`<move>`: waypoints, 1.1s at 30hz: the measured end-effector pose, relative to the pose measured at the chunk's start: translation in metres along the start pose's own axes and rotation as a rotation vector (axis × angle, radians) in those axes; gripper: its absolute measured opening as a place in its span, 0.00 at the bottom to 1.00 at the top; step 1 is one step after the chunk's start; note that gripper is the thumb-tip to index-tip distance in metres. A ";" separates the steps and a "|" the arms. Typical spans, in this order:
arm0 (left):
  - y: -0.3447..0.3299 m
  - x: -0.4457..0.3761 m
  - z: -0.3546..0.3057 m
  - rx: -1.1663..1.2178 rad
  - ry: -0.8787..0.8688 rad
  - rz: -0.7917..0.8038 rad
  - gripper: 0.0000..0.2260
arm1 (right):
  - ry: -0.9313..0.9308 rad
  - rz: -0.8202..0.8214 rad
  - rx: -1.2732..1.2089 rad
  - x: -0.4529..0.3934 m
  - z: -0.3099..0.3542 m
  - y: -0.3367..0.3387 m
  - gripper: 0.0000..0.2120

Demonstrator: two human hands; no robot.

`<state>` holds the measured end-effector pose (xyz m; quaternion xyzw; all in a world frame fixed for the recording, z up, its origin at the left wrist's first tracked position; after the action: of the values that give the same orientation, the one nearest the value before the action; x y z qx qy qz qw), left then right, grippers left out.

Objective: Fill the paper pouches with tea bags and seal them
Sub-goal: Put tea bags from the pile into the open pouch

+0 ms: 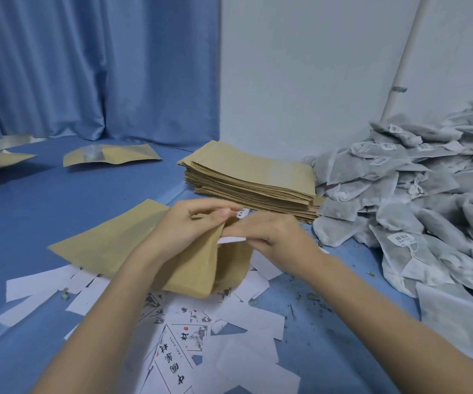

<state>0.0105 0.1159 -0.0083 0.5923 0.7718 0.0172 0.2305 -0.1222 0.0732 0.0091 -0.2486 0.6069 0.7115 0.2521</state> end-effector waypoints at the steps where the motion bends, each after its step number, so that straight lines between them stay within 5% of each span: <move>1: -0.002 0.000 0.000 0.007 0.003 0.022 0.12 | 0.008 0.024 0.009 -0.001 0.002 -0.006 0.14; 11: 0.003 0.000 0.005 -0.019 -0.017 0.007 0.16 | 0.169 0.176 0.585 0.002 0.014 -0.072 0.09; 18: 0.018 0.010 0.002 -0.181 -0.065 -0.116 0.17 | -0.150 0.427 0.527 -0.022 -0.007 -0.109 0.14; 20: 0.031 0.022 0.001 -0.233 -0.080 -0.120 0.20 | -0.153 0.471 0.602 -0.022 -0.006 -0.108 0.12; 25: 0.027 0.055 0.012 -0.445 0.034 0.267 0.41 | -0.130 0.467 0.661 -0.028 0.001 -0.100 0.09; 30: 0.023 0.066 0.012 -0.661 -0.019 0.271 0.54 | -0.084 0.352 0.639 -0.031 0.018 -0.084 0.21; 33: 0.017 0.068 0.009 -0.784 -0.106 0.194 0.51 | -0.136 0.519 0.585 -0.024 0.013 -0.098 0.07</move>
<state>0.0165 0.1813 -0.0344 0.5299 0.6343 0.3013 0.4755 -0.0404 0.0985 -0.0452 0.0431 0.8085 0.5637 0.1635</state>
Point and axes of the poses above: each hand's wrist, its own x-axis away from the middle knuckle, its own y-axis out of the back of the hand, z = x × y, the point moved 6 cm from there along -x, towards the middle knuckle, and after that the axes turned 1 degree about -z, right-handed, at the moved point
